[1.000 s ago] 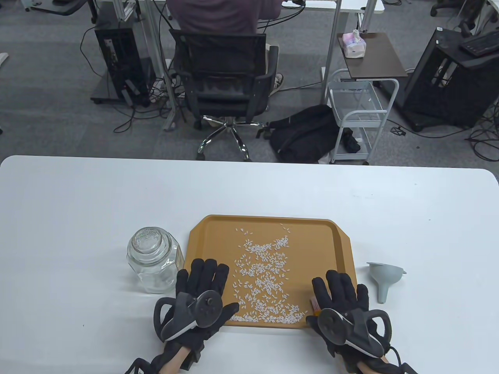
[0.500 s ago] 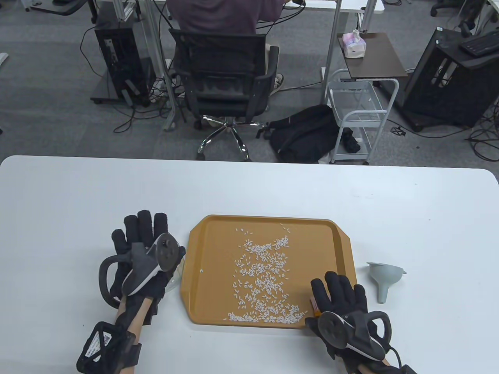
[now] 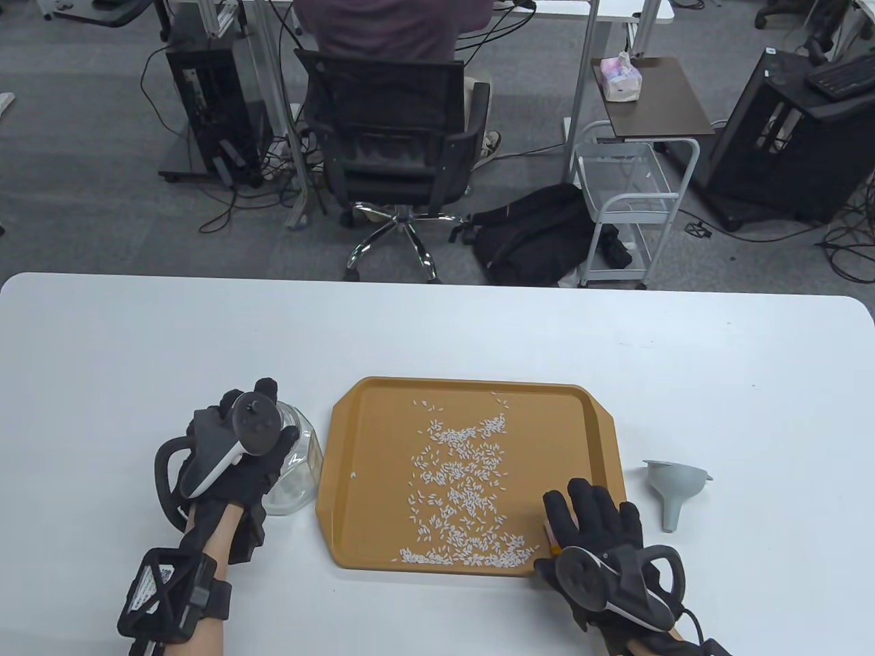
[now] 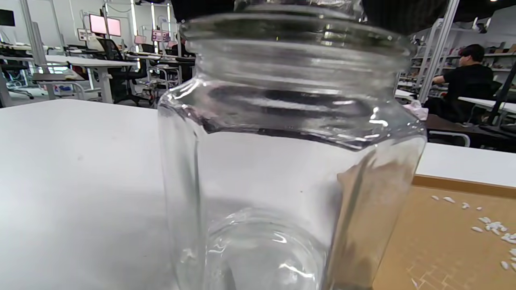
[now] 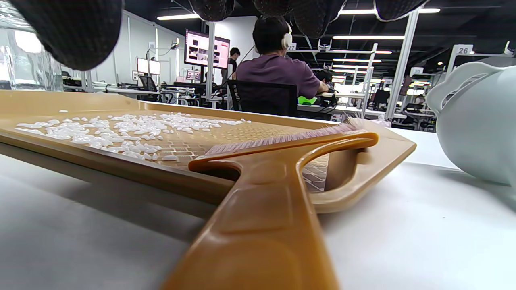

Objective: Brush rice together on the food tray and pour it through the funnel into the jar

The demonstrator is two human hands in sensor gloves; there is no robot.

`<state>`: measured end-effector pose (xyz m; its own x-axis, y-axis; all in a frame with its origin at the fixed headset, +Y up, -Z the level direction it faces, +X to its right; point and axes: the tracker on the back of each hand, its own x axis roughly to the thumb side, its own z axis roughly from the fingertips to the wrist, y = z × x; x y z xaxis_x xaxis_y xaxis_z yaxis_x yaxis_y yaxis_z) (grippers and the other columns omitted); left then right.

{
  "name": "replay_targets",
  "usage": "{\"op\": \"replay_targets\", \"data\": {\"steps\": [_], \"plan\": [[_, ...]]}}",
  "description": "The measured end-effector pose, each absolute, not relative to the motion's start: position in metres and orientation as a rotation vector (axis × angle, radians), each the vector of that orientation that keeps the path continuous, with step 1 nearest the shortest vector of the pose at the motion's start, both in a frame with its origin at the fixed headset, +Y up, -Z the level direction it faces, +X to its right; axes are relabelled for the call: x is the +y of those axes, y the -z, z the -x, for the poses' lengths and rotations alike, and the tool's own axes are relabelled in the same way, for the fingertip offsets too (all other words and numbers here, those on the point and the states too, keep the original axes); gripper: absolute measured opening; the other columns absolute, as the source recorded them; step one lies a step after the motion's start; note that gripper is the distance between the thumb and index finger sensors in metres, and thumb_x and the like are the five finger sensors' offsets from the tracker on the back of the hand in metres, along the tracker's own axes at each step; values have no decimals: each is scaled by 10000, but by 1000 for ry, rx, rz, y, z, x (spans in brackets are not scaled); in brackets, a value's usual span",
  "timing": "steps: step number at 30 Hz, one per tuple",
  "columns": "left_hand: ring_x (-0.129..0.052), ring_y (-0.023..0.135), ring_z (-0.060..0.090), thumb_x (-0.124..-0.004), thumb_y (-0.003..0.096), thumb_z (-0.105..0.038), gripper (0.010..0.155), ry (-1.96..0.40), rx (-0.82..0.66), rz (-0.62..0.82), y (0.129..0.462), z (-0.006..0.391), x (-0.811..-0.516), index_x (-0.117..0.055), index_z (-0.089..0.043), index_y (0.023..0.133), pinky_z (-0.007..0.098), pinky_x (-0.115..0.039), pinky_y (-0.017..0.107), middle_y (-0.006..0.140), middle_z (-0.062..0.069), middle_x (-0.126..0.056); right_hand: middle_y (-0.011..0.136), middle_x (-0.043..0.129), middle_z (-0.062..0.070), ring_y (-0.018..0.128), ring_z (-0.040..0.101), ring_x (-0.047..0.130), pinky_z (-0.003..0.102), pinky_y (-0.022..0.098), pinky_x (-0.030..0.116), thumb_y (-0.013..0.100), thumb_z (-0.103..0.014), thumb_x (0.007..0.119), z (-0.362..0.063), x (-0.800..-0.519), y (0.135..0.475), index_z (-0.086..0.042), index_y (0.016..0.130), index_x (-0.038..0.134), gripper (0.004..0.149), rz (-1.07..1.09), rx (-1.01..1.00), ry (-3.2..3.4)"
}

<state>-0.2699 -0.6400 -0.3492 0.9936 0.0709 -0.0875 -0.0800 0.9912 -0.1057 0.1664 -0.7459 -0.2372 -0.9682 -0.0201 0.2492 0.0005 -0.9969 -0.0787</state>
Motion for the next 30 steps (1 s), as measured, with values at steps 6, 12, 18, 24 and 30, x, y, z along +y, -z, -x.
{"op": "replay_targets", "data": {"steps": [6, 12, 18, 24, 30], "plan": [[-559, 959, 397, -665, 459, -581, 751, -139, 51, -21, 342, 277, -626, -380, -337, 1109, 638, -425, 766, 1127, 193, -450, 1133, 260, 212, 1026, 454, 436, 727, 695, 417, 423, -624, 727, -167, -747, 239, -198, 1112, 324, 904, 391, 94, 3111], [-687, 888, 379, -749, 430, -623, 768, -276, -75, -129, 313, 267, -587, -515, -316, 1094, 623, -556, 709, 1088, 174, -594, 1131, 289, 217, 1021, 450, 465, 729, 691, 431, 422, -619, 731, -164, -743, 235, -192, 1110, 342, 898, 453, 160, 3126], [-866, 736, 324, -797, 388, -698, 767, -235, -273, 39, 280, 236, -607, -687, -296, 1031, 580, -711, 613, 978, 146, -804, 1129, 316, 217, 1013, 444, 495, 725, 686, 451, 420, -618, 733, -157, -739, 227, -190, 1107, 364, 889, 524, 226, 3115], [-900, 767, 339, -814, 396, -666, 746, -64, -292, 190, 273, 222, -665, -694, -288, 1028, 585, -726, 631, 1000, 137, -818, 1129, 313, 220, 1011, 445, 502, 724, 686, 455, 421, -617, 732, -156, -739, 226, -188, 1108, 356, 893, 527, 209, 3122], [-860, 846, 358, -864, 385, -625, 769, 87, -210, 316, 278, 230, -698, -647, -280, 1038, 597, -698, 659, 1051, 123, -739, 1128, 314, 221, 1009, 445, 508, 723, 686, 459, 421, -617, 732, -157, -740, 227, -188, 1109, 357, 893, 527, 206, 3130]]}}
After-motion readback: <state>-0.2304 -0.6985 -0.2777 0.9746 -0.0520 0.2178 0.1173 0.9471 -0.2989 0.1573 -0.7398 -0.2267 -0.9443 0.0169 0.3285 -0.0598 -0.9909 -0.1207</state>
